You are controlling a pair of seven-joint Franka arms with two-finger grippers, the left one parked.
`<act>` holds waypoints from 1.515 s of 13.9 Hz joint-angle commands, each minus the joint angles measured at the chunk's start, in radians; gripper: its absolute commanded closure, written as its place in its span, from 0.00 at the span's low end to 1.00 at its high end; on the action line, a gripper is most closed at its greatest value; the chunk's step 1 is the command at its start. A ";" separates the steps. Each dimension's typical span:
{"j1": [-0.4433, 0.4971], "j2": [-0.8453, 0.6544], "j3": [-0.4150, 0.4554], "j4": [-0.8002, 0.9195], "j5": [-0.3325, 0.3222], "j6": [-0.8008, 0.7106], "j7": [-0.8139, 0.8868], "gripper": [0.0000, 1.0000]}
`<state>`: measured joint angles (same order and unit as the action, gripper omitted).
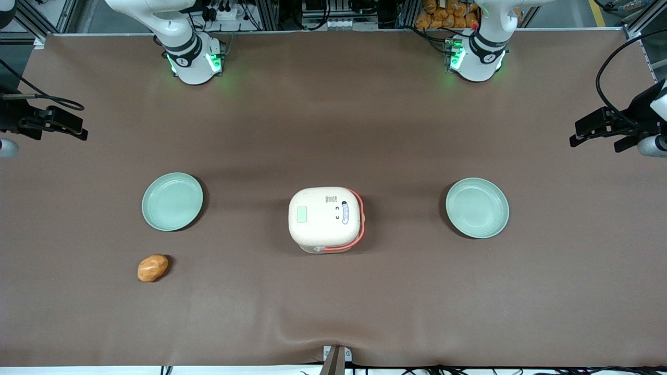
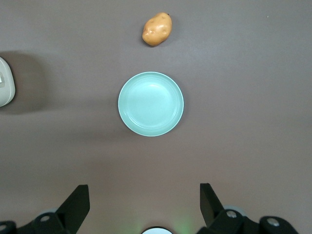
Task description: Press rice cooker button with right arm
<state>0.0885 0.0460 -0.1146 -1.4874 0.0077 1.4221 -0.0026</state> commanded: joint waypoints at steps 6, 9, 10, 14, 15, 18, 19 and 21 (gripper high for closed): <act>0.007 -0.014 0.001 -0.013 -0.028 -0.008 -0.011 0.00; 0.010 -0.012 0.003 -0.011 -0.026 -0.009 -0.014 0.00; 0.017 -0.012 0.007 -0.005 -0.025 -0.008 -0.011 0.00; 0.079 -0.003 0.019 -0.014 -0.065 -0.005 -0.007 0.00; 0.094 0.001 0.020 -0.014 -0.051 0.003 -0.005 0.00; 0.160 0.021 0.020 -0.016 0.046 0.070 0.003 0.00; 0.184 0.034 0.020 -0.016 0.054 0.105 0.004 0.00; 0.243 0.066 0.020 -0.016 0.061 0.165 0.010 0.33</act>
<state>0.2818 0.0848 -0.0882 -1.5023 0.0505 1.5422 -0.0070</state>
